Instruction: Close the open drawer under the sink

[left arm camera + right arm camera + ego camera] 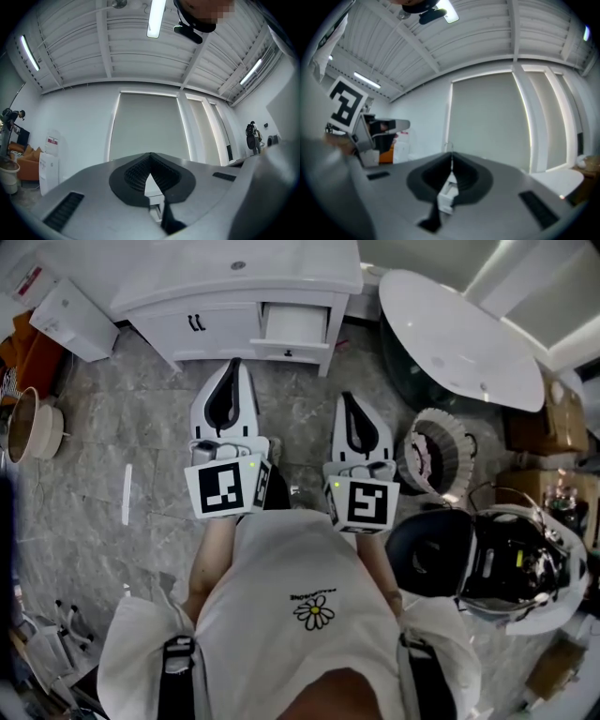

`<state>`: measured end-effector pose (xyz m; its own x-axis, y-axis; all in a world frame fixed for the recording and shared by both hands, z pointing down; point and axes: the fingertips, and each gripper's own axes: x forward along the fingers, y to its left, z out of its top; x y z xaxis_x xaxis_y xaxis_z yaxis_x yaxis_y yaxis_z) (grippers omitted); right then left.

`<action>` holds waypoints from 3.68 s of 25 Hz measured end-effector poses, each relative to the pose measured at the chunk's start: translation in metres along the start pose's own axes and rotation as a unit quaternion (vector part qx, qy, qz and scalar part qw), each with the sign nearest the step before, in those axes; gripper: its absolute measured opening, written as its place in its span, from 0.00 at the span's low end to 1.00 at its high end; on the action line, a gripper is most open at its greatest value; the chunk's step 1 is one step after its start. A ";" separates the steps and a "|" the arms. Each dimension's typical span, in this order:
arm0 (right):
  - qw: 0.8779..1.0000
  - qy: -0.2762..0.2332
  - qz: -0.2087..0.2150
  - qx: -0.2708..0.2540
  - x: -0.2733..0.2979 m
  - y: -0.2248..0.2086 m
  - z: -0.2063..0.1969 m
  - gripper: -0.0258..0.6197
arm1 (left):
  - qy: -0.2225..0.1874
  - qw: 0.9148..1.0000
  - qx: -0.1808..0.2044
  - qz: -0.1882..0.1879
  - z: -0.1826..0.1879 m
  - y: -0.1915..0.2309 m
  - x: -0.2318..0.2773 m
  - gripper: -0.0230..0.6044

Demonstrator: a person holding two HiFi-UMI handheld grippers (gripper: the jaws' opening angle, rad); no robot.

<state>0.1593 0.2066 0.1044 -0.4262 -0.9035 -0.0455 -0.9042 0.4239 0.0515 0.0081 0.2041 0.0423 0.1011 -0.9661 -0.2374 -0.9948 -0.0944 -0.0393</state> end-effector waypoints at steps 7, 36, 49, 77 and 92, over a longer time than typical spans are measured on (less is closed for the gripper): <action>1.000 0.029 -0.002 -0.003 0.052 0.004 -0.022 0.09 | 0.016 1.000 -0.011 0.012 -0.032 0.041 0.042 0.07; 0.992 0.121 -0.031 0.000 0.308 0.004 -0.064 0.09 | 0.068 0.995 -0.044 -0.050 -0.126 0.159 0.274 0.07; 0.993 0.081 -0.080 0.012 0.303 -0.033 -0.043 0.09 | 0.048 0.996 -0.031 -0.069 -0.109 0.129 0.283 0.07; 0.994 0.068 -0.080 0.031 0.349 -0.062 -0.128 0.09 | 0.087 0.994 0.010 -0.063 -0.219 0.124 0.300 0.07; 0.992 0.083 -0.098 0.014 0.357 -0.045 -0.277 0.09 | 0.117 0.993 -0.025 -0.023 -0.389 0.141 0.273 0.07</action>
<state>0.0554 -0.1527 0.3625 -0.2342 -0.9656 0.1131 -0.9706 0.2389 0.0300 -0.1110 -0.1664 0.3498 0.1467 -0.9892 -0.0053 -0.9892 -0.1467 0.0043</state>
